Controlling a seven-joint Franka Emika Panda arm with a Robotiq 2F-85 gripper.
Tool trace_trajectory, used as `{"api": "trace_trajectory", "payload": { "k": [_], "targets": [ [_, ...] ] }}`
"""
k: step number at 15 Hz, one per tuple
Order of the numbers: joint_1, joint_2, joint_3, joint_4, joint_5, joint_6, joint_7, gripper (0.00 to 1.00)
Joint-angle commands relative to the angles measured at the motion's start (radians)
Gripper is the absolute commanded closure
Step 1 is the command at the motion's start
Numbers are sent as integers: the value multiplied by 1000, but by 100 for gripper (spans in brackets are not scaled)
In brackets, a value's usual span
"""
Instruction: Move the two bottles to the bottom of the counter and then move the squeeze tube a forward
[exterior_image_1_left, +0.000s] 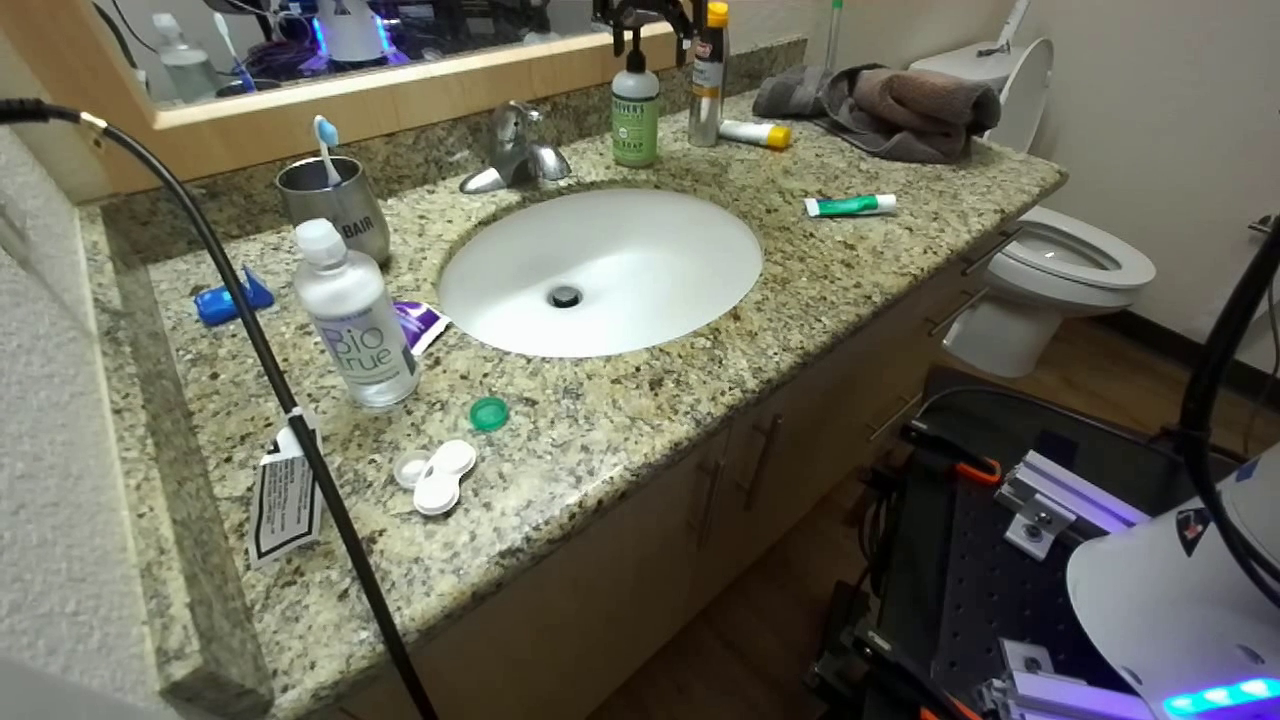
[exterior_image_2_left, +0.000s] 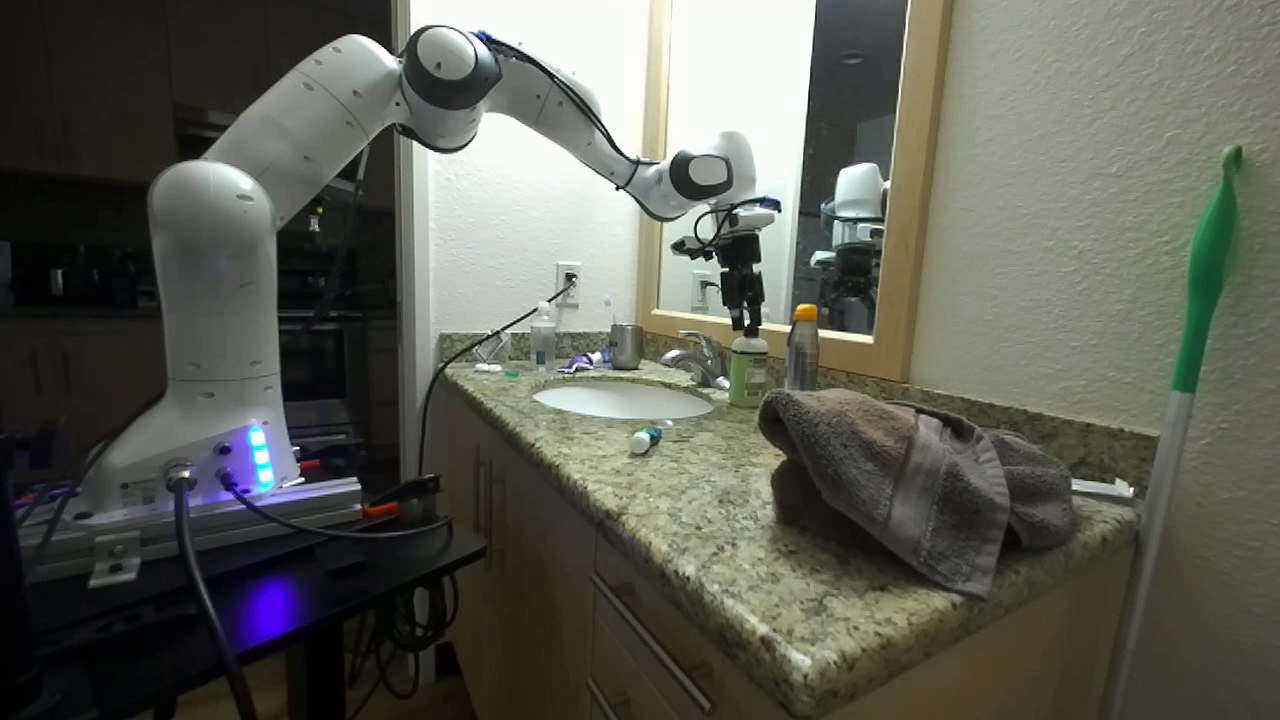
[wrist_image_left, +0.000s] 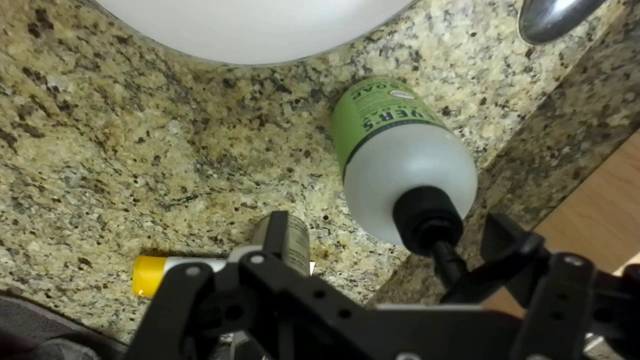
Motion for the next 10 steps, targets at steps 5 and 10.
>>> {"api": "trace_trajectory", "payload": {
  "k": [5,10],
  "targets": [
    [-3,-8,11,-7,15,18,-9,63],
    [-21,-26,30,-9,87,68,-8,95]
  ]
}}
